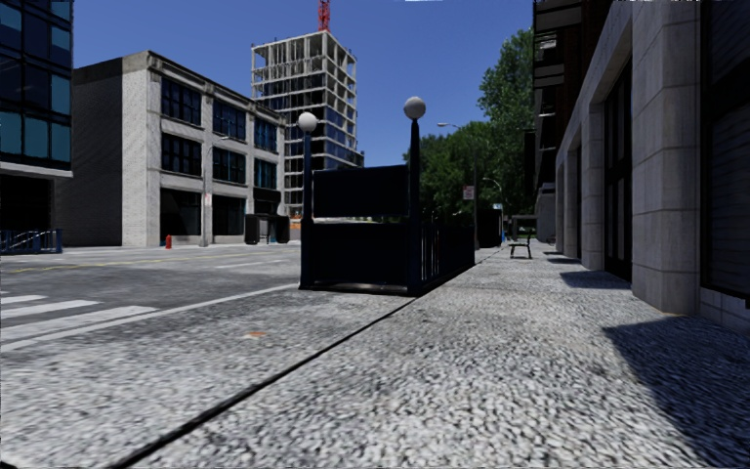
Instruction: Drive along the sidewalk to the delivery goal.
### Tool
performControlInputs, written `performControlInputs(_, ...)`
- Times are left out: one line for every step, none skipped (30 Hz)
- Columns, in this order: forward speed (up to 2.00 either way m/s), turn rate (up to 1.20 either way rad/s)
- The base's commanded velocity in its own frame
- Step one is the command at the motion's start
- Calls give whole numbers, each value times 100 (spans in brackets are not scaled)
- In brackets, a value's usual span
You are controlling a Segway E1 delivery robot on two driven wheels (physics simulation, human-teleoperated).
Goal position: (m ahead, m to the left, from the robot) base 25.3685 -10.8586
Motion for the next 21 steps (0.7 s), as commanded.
performControlInputs(160, -67)
performControlInputs(160, -65)
performControlInputs(160, -64)
performControlInputs(160, -64)
performControlInputs(160, -64)
performControlInputs(160, -63)
performControlInputs(160, -62)
performControlInputs(160, -62)
performControlInputs(160, -62)
performControlInputs(160, -62)
performControlInputs(160, -62)
performControlInputs(160, -62)
performControlInputs(160, -62)
performControlInputs(160, -62)
performControlInputs(160, -62)
performControlInputs(160, -62)
performControlInputs(160, -52)
performControlInputs(160, -52)
performControlInputs(160, -7)
performControlInputs(160, 0)
performControlInputs(160, 0)
